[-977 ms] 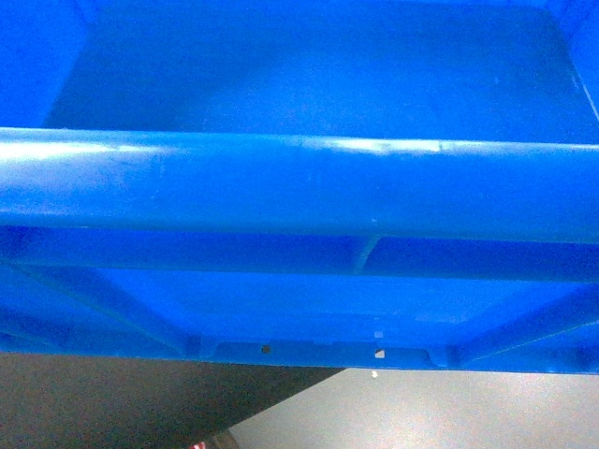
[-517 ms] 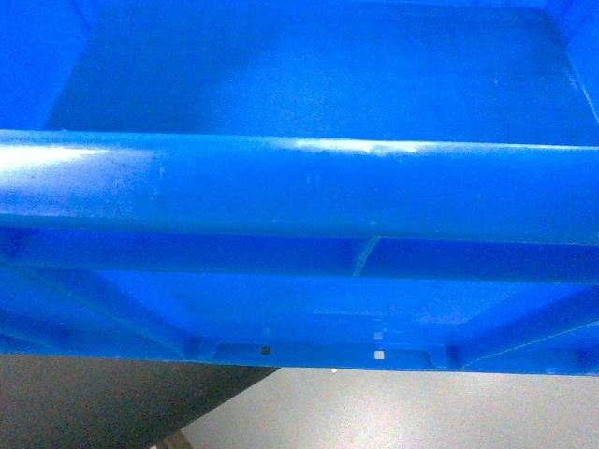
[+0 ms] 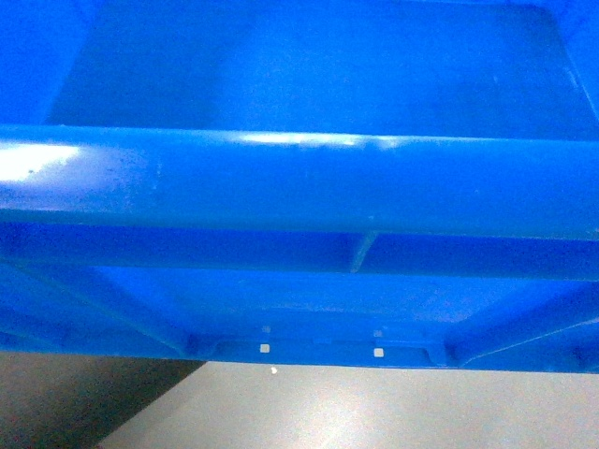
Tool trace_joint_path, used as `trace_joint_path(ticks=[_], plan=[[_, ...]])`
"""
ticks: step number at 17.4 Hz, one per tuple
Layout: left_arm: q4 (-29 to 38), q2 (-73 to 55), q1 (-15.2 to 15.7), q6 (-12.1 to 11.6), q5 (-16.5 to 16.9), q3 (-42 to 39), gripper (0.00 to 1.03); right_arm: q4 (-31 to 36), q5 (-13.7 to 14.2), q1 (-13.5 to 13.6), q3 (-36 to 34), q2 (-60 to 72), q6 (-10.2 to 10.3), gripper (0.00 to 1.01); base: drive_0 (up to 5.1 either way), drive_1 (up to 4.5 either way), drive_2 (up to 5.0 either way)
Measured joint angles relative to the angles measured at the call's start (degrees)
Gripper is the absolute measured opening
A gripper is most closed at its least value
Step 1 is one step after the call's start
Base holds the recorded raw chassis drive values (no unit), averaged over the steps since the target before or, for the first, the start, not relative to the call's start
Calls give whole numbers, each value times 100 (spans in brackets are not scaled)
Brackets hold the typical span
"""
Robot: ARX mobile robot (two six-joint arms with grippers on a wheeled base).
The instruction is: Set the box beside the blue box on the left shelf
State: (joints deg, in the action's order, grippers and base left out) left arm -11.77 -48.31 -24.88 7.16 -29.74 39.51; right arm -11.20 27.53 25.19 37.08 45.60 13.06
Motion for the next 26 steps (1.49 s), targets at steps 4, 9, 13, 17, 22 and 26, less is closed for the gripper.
trace_joint_path(ticks=[4,9,13,17,22,26], plan=[[-2,0,0,-2,0,0,11,-9,0,0,0,0,0,11,-171,-171,-171],[0,-2,0,-2,0,0,11,-9,0,0,0,0,0,11,-171,-171,-171],[0,0,0,-2,-2,0,11,-9,0,0,0,0,0,11,-171,-171,-171],[4,-2,0,-2,-2,0,11,-9,0,0,0,0,0,11,-167,-167,-167],[0,0,0,-4,-4,0,11,-11,0,0,0,0,0,11,-167,-167,-167],[-2,0,0,-4,-7,0,11,-4,0,0,0,0,0,11,-167,-167,-167]])
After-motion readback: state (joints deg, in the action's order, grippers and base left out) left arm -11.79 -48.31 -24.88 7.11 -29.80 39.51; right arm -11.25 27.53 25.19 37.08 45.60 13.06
